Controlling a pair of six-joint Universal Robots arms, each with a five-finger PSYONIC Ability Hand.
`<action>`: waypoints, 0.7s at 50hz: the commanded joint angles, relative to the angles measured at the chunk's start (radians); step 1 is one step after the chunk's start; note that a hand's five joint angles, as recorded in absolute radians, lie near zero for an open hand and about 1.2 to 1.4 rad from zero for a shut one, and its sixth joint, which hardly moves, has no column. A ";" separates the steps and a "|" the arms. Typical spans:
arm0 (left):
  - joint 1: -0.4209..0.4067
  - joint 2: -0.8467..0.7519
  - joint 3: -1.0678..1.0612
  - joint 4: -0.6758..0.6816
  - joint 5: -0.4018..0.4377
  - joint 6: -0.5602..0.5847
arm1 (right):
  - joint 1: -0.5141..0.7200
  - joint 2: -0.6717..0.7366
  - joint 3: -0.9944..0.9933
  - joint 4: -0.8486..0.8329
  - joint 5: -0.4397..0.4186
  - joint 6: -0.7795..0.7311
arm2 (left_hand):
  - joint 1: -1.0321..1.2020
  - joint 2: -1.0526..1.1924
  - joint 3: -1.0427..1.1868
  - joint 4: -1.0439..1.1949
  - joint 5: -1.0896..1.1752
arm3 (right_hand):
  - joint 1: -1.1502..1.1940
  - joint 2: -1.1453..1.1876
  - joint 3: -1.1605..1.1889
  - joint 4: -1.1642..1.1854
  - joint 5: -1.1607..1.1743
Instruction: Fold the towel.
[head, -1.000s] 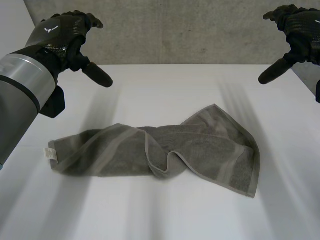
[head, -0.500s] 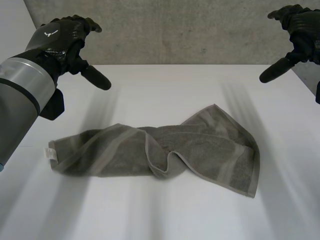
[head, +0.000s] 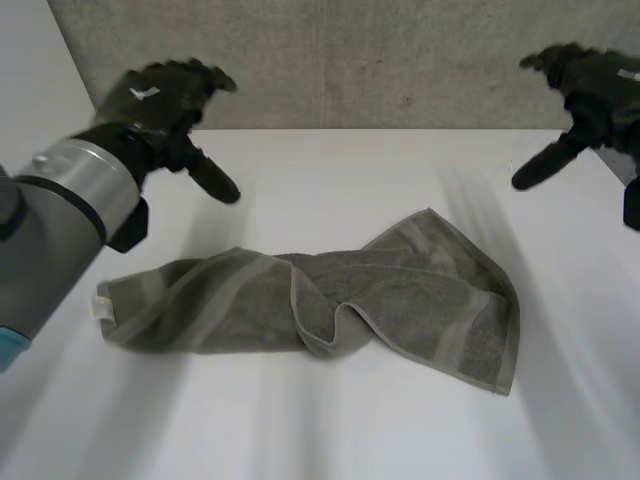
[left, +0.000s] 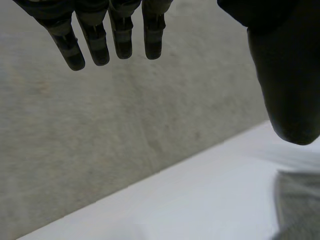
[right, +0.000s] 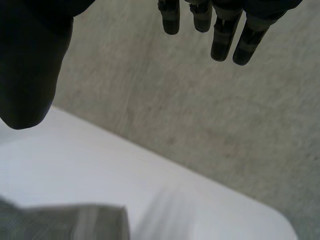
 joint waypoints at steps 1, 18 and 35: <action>-0.003 -0.120 -0.011 0.015 0.151 0.214 | 0.008 0.010 0.094 0.047 -0.009 -0.063 | -0.088 -0.056 -0.038 -0.047 -0.050 | -0.097 -0.085 0.009 0.028 -0.060; -0.008 -0.387 0.027 0.037 0.337 0.495 | 0.082 0.085 0.491 -0.252 -0.003 -0.070 | -0.088 -0.056 -0.038 -0.047 -0.050 | 0.000 0.012 0.009 0.028 -0.060; -0.034 -0.554 0.041 0.123 0.331 0.604 | 0.148 0.382 0.513 -0.534 0.071 -0.079 | 0.254 0.286 -0.038 -0.047 0.290 | 0.477 0.490 0.009 0.028 0.340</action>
